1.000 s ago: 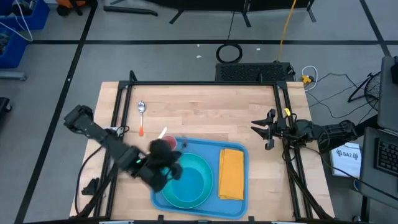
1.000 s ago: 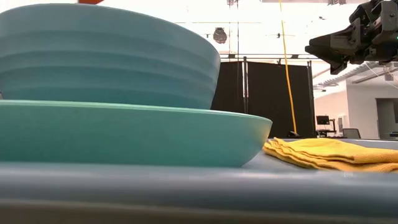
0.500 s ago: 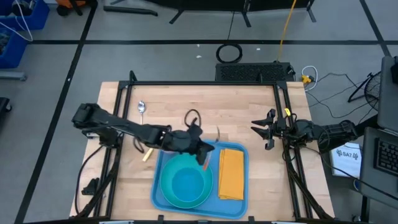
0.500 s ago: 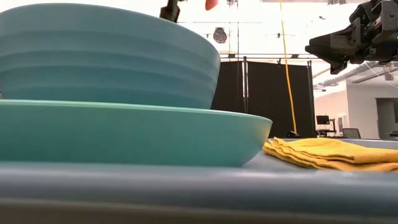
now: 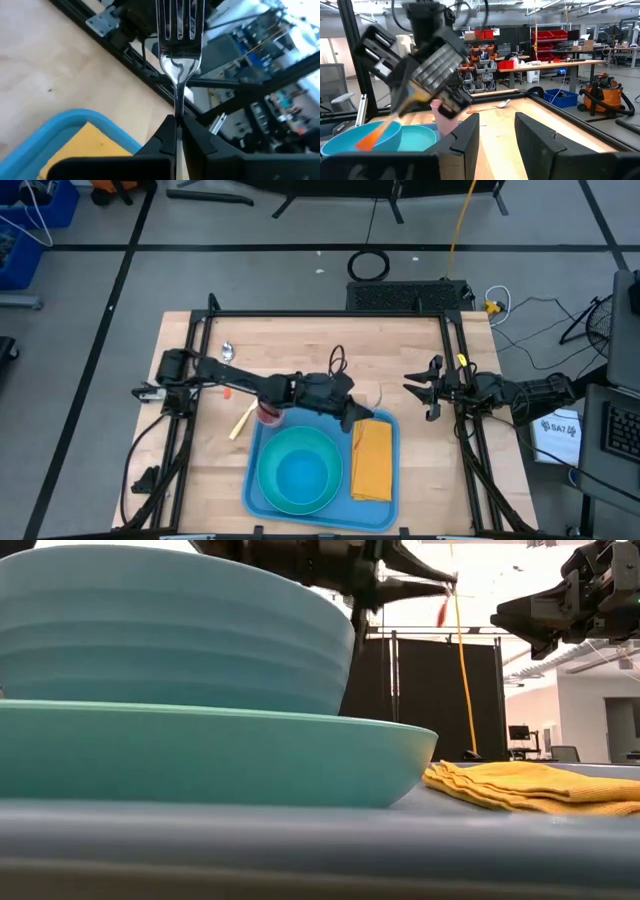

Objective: Set up tray
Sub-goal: Put the orange fork on the yellow napkin

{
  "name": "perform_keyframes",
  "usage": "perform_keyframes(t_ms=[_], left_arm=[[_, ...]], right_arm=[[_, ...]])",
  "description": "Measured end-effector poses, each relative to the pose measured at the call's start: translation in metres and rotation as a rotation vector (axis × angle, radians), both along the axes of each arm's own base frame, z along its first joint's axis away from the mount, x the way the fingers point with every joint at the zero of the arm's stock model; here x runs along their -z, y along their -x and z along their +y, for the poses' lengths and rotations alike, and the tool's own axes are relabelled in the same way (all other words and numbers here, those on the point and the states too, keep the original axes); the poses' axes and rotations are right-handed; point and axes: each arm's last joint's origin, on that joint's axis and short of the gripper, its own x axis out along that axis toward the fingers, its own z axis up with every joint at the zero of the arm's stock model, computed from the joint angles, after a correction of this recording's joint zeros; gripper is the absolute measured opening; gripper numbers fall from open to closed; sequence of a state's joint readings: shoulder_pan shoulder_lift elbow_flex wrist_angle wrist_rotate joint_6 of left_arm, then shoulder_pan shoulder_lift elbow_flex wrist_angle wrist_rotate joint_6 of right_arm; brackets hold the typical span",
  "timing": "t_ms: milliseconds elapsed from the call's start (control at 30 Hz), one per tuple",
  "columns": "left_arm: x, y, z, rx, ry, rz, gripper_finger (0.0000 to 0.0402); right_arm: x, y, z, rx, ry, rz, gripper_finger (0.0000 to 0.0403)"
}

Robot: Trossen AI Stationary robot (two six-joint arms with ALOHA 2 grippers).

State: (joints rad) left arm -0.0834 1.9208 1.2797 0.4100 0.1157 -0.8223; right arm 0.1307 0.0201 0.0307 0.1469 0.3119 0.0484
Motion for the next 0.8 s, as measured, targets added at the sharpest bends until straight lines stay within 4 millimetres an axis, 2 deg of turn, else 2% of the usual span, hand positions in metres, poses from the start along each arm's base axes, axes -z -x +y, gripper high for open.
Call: perform_keyframes(t_ms=[100, 267, 567, 800], left_arm=[[0.015, -0.007, -0.003, 0.007, 0.087, 0.009, 0.0010], [0.034, -0.006, -0.013, -0.041, 0.185, 0.148, 0.0010], [0.043, 0.003, -0.040, -0.293, 0.291, 0.254, 0.0010], [0.047, 0.006, -0.046, -0.347, 0.367, 0.282, 0.0010]], right_arm=[[0.000, 0.000, 0.000, 0.000, 0.000, 0.000, 0.0116], [0.000, 0.000, 0.000, 0.000, 0.000, -0.001, 0.0116], [0.000, 0.000, 0.000, 0.000, 0.000, 0.001, 0.0116], [0.000, 0.000, 0.000, 0.000, 0.000, 0.001, 0.0116]])
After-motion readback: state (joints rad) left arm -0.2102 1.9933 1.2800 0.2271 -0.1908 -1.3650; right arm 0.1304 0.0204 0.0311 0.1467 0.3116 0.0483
